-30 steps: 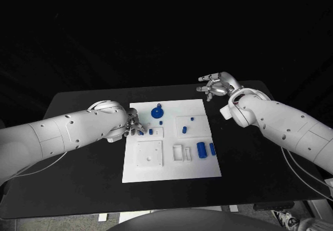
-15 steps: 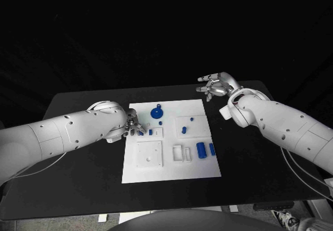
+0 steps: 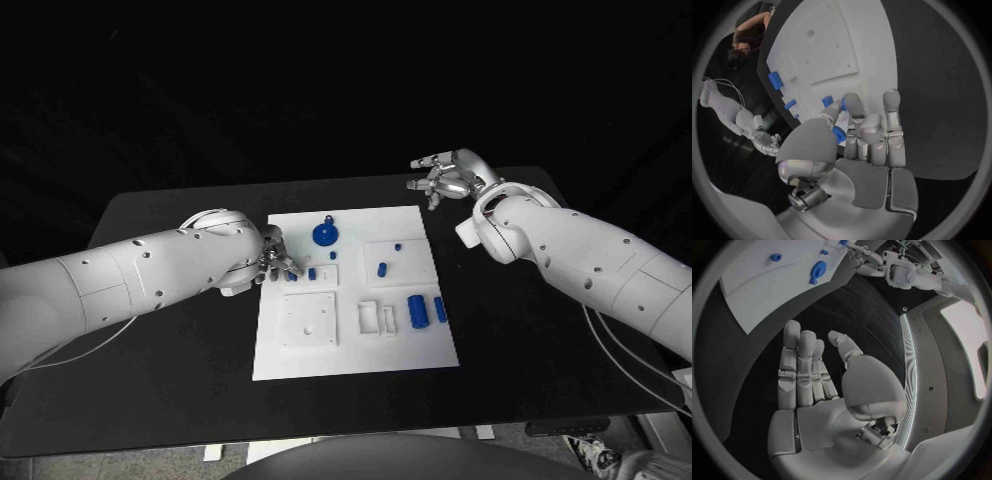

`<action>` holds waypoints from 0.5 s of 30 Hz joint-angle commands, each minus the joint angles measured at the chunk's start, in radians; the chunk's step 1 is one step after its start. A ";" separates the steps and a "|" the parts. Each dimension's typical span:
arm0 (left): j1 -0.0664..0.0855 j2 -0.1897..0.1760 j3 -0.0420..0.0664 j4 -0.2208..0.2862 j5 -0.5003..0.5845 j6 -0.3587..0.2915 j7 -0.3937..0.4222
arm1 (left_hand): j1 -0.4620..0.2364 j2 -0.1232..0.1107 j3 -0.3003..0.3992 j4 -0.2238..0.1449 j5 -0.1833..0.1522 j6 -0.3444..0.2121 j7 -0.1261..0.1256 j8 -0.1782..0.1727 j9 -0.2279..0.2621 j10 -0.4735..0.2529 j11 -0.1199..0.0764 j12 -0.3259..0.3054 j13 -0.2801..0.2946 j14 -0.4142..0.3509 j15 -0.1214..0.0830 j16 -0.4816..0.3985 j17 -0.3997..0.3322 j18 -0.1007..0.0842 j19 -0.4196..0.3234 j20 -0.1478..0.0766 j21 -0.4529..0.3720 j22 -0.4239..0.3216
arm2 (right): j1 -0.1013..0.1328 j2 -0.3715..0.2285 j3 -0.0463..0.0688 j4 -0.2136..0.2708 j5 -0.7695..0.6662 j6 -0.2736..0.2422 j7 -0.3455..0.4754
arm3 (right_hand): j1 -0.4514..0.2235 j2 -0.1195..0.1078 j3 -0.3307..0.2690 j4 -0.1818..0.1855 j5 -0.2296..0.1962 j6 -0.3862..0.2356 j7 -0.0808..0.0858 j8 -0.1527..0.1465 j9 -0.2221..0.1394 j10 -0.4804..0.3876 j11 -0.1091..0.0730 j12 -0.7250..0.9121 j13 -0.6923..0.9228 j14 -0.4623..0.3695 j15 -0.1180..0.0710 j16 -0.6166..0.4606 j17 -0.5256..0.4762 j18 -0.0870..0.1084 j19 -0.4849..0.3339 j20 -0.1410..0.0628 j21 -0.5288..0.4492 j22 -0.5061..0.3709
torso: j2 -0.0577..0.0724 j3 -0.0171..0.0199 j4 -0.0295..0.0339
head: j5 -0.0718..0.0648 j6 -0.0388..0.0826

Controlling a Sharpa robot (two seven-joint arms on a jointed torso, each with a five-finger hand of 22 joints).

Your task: Assemble the parts on the task board

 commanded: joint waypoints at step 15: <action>-0.002 0.004 -0.001 -0.006 -0.007 0.007 -0.002 | -0.022 -0.038 -0.006 0.054 -0.034 0.008 -0.003 -0.002 -0.008 0.047 -0.006 -0.006 -0.001 0.001 -0.007 -0.005 -0.002 0.008 0.008 -0.004 -0.005 0.018 | 0.000 0.001 0.001 0.001 -0.001 0.001 0.009 | -0.009 0.003 -0.001 0.001 0.009 -0.008 0.003 -0.006 -0.001 0.003 -0.001 -0.004 -0.002 0.002 -0.001 -0.008 -0.002 0.003 -0.006 -0.001 0.001 -0.005 | 0.000 0.0004 0.0003 | -0.004 0.003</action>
